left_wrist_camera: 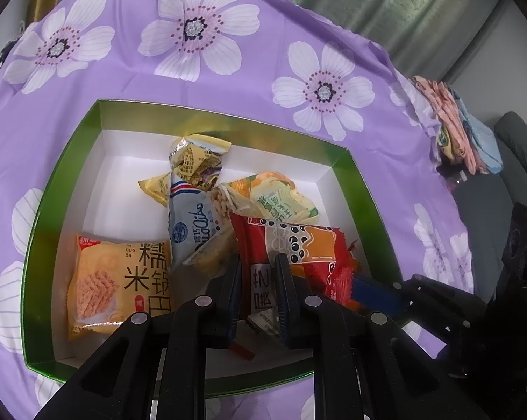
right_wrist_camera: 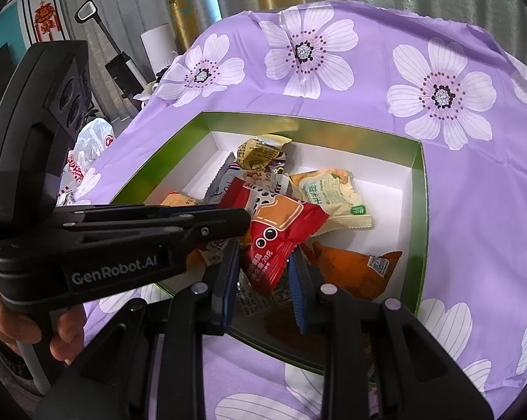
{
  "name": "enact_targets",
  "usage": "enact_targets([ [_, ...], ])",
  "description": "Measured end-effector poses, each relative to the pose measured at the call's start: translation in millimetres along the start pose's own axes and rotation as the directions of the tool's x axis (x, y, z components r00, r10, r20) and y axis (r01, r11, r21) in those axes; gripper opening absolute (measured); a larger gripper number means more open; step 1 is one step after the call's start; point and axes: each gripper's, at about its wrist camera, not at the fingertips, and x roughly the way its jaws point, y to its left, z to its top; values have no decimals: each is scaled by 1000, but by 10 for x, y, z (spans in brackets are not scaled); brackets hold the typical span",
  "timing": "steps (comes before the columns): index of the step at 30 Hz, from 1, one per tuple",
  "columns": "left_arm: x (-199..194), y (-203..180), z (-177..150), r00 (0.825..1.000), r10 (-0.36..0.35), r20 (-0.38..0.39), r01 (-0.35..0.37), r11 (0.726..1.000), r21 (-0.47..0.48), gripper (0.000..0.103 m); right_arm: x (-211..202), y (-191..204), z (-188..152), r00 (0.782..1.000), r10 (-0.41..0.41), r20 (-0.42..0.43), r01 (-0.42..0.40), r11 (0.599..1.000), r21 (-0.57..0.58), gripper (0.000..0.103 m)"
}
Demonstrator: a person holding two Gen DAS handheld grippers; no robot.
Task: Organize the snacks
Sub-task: 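Lower the red packet into the box and open the left tool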
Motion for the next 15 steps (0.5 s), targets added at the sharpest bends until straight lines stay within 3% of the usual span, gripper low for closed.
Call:
enact_targets([
  [15, 0, -18, 0, 999, 33, -4, -33, 999, -2, 18, 27, 31, 25, 999, -40, -22, 40, 999, -19, 32],
])
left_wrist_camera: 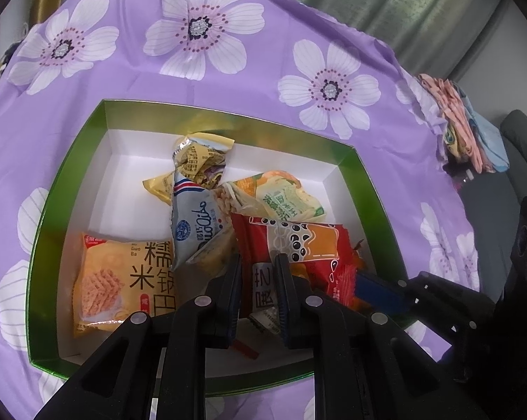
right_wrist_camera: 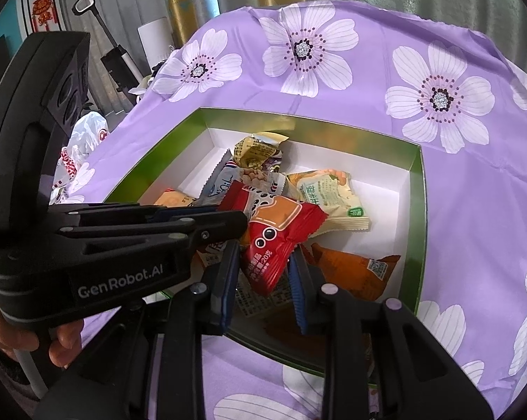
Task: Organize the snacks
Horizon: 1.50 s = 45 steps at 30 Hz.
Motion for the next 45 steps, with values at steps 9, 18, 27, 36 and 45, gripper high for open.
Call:
enact_targets([
  [9, -31, -46, 2, 998, 55, 10, -55, 998, 13, 28, -4, 25, 9, 1000, -20, 3, 21, 1000, -7, 45],
  [18, -65, 11, 19, 993, 115, 25, -115, 993, -2, 64, -56, -5, 18, 998, -60, 18, 60, 998, -5, 56],
  [27, -66, 5, 25, 990, 135, 30, -134, 991, -7, 72, -61, -8, 20, 996, -87, 23, 87, 996, -6, 63],
  [36, -125, 13, 33, 990, 131, 47, -130, 991, -9, 78, -147, -5, 33, 992, -118, 49, 119, 993, -14, 74],
  [45, -303, 6, 31, 984, 156, 83, -156, 988, -2, 82, -300, 73, 50, 984, -153, 90, 156, 987, -28, 86],
])
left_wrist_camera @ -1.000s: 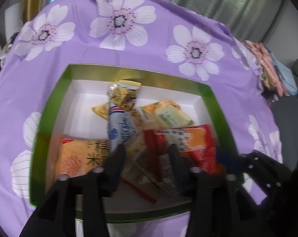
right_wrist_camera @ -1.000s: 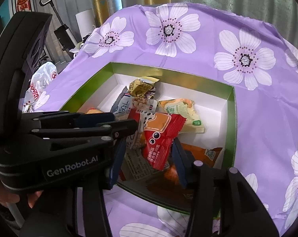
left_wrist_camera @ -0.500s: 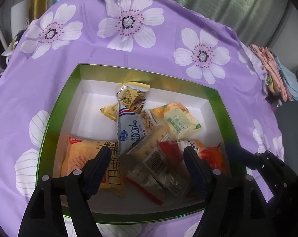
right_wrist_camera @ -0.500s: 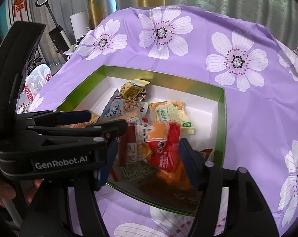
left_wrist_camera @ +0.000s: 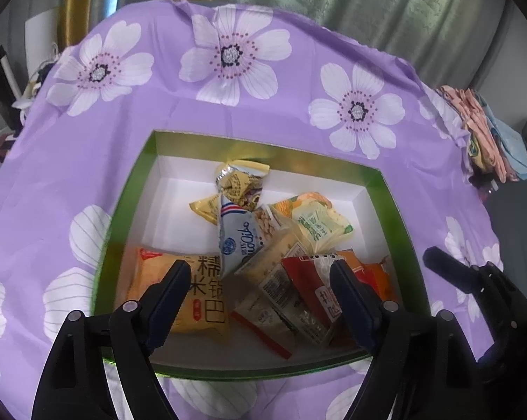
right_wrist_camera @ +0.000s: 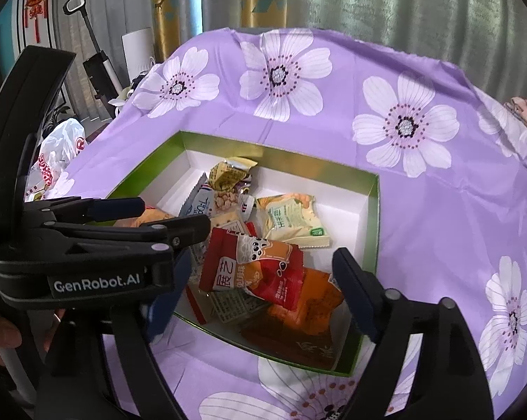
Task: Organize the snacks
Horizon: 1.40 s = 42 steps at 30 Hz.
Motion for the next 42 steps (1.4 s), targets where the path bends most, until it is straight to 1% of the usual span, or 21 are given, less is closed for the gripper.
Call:
enact_targets([
  [2, -54, 0, 4, 1000, 7, 10, -7, 1000, 5, 83, -44, 14, 13, 1000, -10, 10, 10, 1000, -2, 90],
  [4, -140, 0, 8, 1000, 16, 27, -17, 1000, 9, 90, -107, 20, 23, 1000, -16, 26, 16, 1000, 4, 96],
  [5, -182, -2, 9, 999, 22, 37, -23, 1000, 13, 93, -136, 22, 29, 999, -17, 32, 17, 1000, 5, 96],
  [8, -357, -12, 5, 996, 45, 74, -47, 999, 25, 96, -242, 32, 39, 998, -21, 51, 21, 1000, 11, 98],
  [10, -487, -22, -3, 993, 64, 100, -68, 997, 40, 98, -316, 32, 40, 998, -24, 63, 23, 1000, 18, 103],
  [14, -747, -24, -35, 980, 128, 150, -137, 989, 51, 99, -460, 38, 28, 997, -22, 70, 20, 999, 25, 103],
  [19, -1014, -35, -112, 969, 160, 186, -171, 984, 44, 102, -617, 61, 9, 997, -13, 76, 12, 1000, 15, 103],
  [21, -1112, -82, -146, 968, 152, 201, -167, 984, 61, 102, -689, 69, 12, 997, -5, 81, 4, 1000, 14, 103],
  [24, -1234, -151, -189, 970, 124, 207, -145, 986, 88, 102, -774, 89, 32, 996, 0, 85, 0, 1000, 8, 103],
  [28, -1340, -237, -196, 962, 165, 219, -189, 978, 93, 102, -891, 106, 59, 995, 5, 101, -6, 1000, 7, 103],
  [32, -1406, -270, -178, 964, 153, 218, -178, 979, 96, 102, -1018, 95, 93, 993, 9, 114, -9, 1000, -2, 103],
  [35, -1497, -315, -166, 956, 182, 231, -208, 973, 96, 102, -1100, 59, 127, 992, 16, 124, -16, 1000, -3, 103],
  [42, -1639, -443, -111, 947, 206, 247, -238, 965, 109, 102, -1291, -9, 200, 988, 34, 150, -32, 999, -15, 103],
])
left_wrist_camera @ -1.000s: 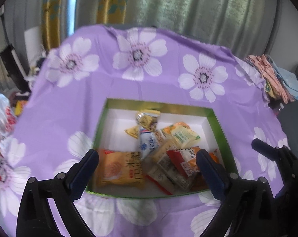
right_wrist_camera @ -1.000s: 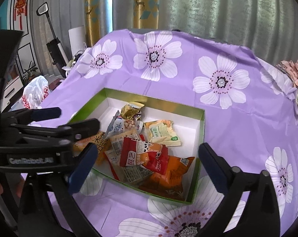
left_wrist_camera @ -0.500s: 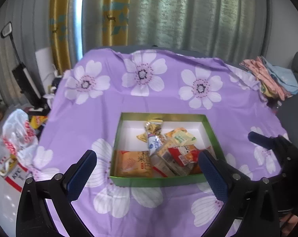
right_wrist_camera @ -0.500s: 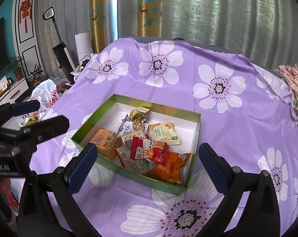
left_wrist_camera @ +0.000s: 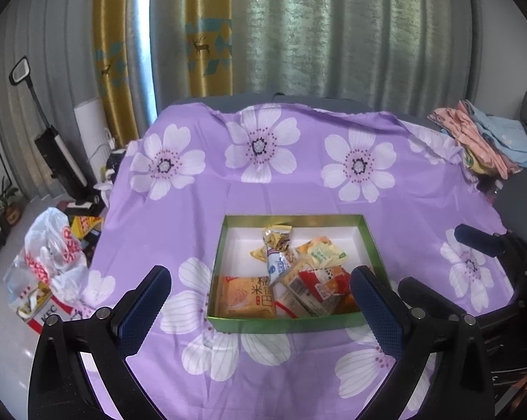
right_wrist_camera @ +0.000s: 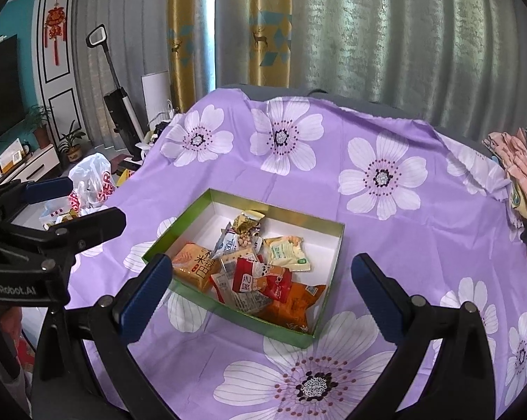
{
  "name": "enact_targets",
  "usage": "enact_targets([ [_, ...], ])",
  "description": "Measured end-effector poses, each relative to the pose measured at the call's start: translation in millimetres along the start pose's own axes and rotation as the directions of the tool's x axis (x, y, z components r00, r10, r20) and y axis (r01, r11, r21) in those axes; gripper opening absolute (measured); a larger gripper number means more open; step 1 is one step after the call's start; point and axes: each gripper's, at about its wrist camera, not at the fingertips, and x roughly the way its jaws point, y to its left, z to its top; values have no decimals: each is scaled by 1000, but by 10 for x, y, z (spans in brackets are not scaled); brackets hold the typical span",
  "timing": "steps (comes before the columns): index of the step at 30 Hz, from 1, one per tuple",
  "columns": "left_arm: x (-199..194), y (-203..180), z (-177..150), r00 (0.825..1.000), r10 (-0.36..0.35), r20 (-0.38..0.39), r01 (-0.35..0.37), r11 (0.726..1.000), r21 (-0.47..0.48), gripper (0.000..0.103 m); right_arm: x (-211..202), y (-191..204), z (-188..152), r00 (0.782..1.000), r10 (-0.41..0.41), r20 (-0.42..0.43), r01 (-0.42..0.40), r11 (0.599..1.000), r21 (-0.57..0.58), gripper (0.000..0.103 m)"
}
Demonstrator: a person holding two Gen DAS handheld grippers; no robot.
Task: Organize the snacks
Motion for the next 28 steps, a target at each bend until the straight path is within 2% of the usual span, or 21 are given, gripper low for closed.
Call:
enact_targets([
  [11, -55, -81, 122, 999, 34, 21, -35, 999, 28, 102, -94, -51, 92, 1000, 7, 18, -7, 1000, -18, 103],
  [24, -15, -48, 176, 999, 35, 33, -36, 999, 23, 102, -50, -89, 69, 1000, 10, 7, -10, 1000, -16, 103],
  [28, 14, -39, 189, 998, 61, 33, -61, 998, 22, 102, -43, -77, 55, 1000, 11, 6, -11, 1000, -19, 103],
])
